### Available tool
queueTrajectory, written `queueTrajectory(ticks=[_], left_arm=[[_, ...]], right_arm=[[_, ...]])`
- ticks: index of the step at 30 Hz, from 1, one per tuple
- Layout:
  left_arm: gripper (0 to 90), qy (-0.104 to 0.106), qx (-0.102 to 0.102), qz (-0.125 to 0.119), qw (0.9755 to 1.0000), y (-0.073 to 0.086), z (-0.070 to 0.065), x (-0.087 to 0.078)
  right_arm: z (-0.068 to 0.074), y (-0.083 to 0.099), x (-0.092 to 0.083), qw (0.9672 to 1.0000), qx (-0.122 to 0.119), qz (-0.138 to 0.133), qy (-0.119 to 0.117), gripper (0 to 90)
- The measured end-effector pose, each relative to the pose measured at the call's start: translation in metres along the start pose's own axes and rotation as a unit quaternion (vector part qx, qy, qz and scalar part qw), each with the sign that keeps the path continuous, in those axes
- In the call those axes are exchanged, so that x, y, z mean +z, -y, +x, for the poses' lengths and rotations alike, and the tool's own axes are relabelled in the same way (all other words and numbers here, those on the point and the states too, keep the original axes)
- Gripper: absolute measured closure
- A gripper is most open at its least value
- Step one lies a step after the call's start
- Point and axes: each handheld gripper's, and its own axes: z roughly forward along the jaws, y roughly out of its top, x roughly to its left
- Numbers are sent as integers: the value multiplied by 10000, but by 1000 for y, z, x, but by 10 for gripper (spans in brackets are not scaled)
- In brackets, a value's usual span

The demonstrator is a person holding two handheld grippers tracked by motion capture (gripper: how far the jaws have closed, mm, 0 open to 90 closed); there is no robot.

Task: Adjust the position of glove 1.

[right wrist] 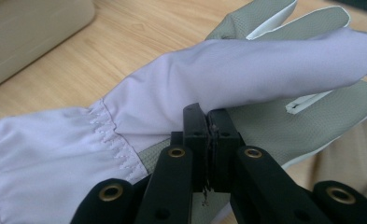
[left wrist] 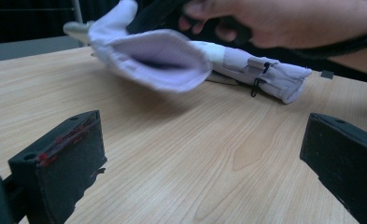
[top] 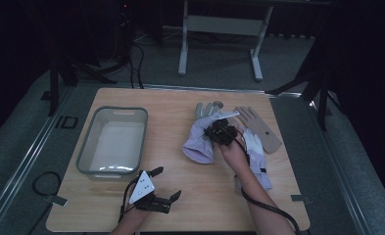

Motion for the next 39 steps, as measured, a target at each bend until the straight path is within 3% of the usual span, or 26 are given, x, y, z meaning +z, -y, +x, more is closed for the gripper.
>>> queueTrajectory(ticks=[4, 9, 12, 16, 18, 21, 29, 33, 39], left_arm=[[0, -12, -13, -5, 10000, 0, 0, 0], [0, -34, 11, -6, 10000, 0, -1, 1], [0, -39, 18, -6, 10000, 0, -1, 1], [0, -49, 20, -7, 10000, 0, -1, 1], [0, -45, 18, -4, 10000, 0, 0, 1], [0, -68, -10, -31, 10000, 0, 0, 0], [0, -58, 31, -28, 10000, 0, -1, 1], [0, -45, 29, -23, 10000, 0, -1, 1], [0, -41, 24, -9, 10000, 0, -1, 1]], right_arm=[[-1, 2, -24, 9988, -410, -161, -211, 880], [3, 9, -52, 9938, -1012, -202, -408, 880], [8, 17, -59, 9916, -1197, -177, -453, 880], [9, 32, -52, 9906, -1218, 43, -617, 879], [8, 39, -44, 9910, -1134, 168, -692, 879], [10, 48, -31, 9894, -1194, 379, -738, 878], [8, 57, -2, 9865, -1201, 732, -841, 870], [5, 57, 0, 9870, -1074, 751, -931, 840], [3, 54, -13, 9893, -902, 560, -1003, 684]])
